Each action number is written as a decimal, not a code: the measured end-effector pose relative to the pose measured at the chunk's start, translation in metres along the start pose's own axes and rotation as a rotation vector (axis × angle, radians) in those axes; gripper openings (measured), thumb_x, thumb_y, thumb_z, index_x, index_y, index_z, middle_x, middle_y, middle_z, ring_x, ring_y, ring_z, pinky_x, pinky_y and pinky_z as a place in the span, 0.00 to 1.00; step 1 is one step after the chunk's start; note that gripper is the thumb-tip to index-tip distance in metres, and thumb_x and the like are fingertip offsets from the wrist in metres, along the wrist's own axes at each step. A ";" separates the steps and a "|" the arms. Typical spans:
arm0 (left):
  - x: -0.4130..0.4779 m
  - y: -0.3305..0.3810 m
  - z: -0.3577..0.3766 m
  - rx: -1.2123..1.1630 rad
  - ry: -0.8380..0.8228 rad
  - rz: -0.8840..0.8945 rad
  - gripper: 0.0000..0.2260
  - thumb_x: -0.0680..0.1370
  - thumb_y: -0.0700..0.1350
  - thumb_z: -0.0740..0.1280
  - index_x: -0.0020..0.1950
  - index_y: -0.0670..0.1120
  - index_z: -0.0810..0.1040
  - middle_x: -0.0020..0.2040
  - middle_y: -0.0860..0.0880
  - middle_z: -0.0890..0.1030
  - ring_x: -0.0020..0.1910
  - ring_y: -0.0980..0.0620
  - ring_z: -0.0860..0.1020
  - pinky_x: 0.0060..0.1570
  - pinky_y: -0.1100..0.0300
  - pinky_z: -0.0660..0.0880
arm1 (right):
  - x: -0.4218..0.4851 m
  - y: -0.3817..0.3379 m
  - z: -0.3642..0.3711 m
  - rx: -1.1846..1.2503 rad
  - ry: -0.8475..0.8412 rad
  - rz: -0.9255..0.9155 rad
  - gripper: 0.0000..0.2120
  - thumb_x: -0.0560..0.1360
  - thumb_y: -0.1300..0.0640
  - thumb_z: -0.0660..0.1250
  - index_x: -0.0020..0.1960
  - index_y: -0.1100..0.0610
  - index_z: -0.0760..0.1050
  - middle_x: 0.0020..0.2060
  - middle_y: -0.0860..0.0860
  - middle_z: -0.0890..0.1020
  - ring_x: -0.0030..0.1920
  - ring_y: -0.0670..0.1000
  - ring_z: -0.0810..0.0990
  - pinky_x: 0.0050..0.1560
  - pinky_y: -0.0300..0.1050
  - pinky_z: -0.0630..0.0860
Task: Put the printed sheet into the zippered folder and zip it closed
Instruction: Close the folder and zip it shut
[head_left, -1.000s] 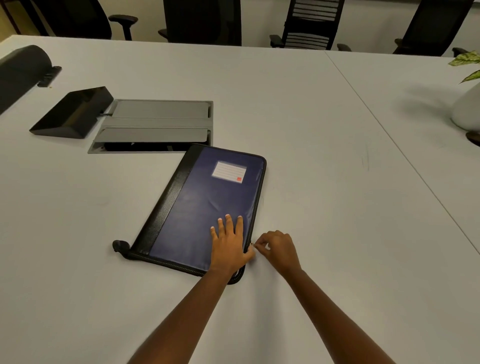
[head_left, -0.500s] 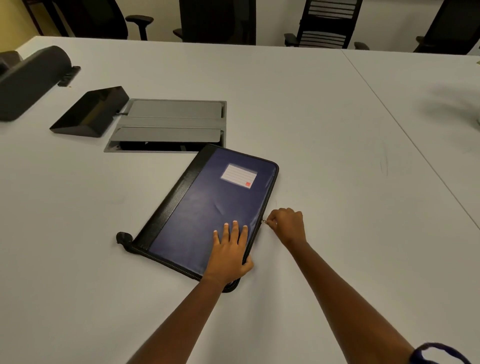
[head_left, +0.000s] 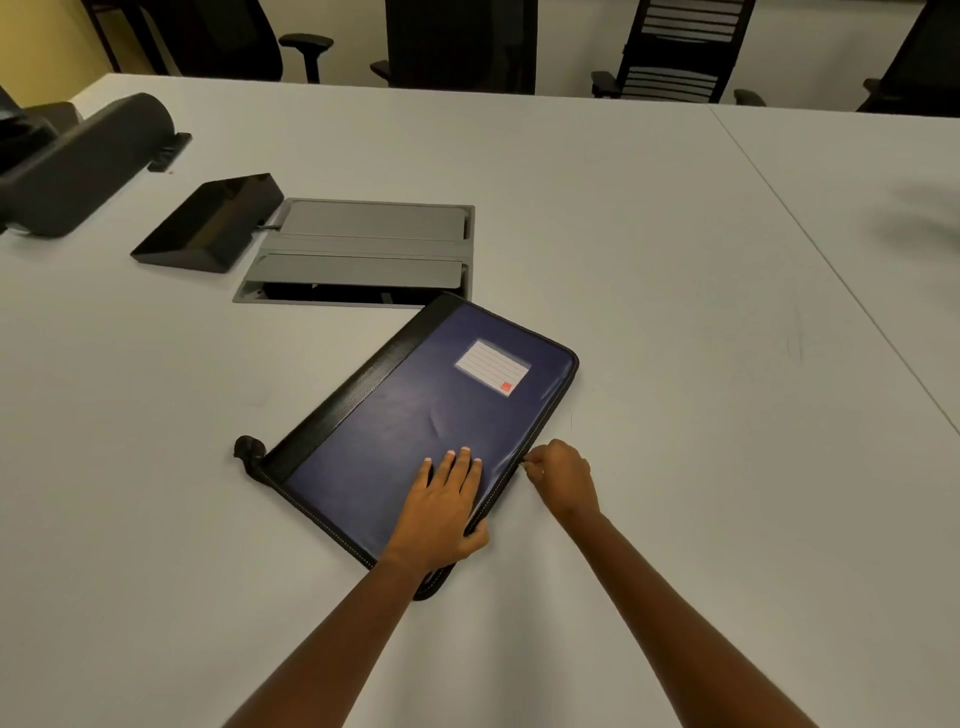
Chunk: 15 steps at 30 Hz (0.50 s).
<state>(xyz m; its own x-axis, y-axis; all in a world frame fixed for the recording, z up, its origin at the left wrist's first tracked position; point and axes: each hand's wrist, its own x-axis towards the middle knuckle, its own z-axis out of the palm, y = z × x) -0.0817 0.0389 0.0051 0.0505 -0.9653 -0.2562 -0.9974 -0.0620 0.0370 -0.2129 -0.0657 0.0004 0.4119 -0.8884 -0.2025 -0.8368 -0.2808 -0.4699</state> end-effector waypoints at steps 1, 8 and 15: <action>0.002 0.001 0.000 -0.045 0.019 -0.005 0.29 0.73 0.56 0.54 0.67 0.39 0.72 0.67 0.40 0.74 0.64 0.42 0.75 0.62 0.45 0.72 | -0.004 -0.003 0.003 0.019 -0.010 -0.004 0.12 0.78 0.59 0.59 0.52 0.64 0.78 0.50 0.61 0.81 0.49 0.58 0.79 0.52 0.47 0.74; 0.015 0.002 0.002 -0.031 -0.049 -0.093 0.31 0.81 0.56 0.51 0.76 0.42 0.44 0.78 0.41 0.47 0.77 0.43 0.47 0.75 0.50 0.46 | -0.032 -0.016 0.023 0.094 -0.088 -0.085 0.12 0.77 0.57 0.61 0.55 0.63 0.77 0.53 0.60 0.81 0.53 0.56 0.79 0.58 0.46 0.74; 0.017 -0.003 0.004 0.058 -0.106 -0.004 0.29 0.82 0.53 0.47 0.75 0.38 0.41 0.77 0.37 0.45 0.77 0.40 0.46 0.75 0.50 0.49 | -0.032 -0.012 0.020 0.000 -0.028 -0.144 0.13 0.76 0.55 0.62 0.56 0.60 0.77 0.54 0.59 0.81 0.54 0.57 0.78 0.58 0.49 0.72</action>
<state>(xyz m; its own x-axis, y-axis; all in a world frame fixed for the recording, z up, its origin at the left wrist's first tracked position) -0.0782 0.0240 -0.0036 0.0522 -0.9327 -0.3569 -0.9986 -0.0485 -0.0192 -0.2088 -0.0264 -0.0049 0.5374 -0.8285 -0.1571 -0.7683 -0.4043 -0.4962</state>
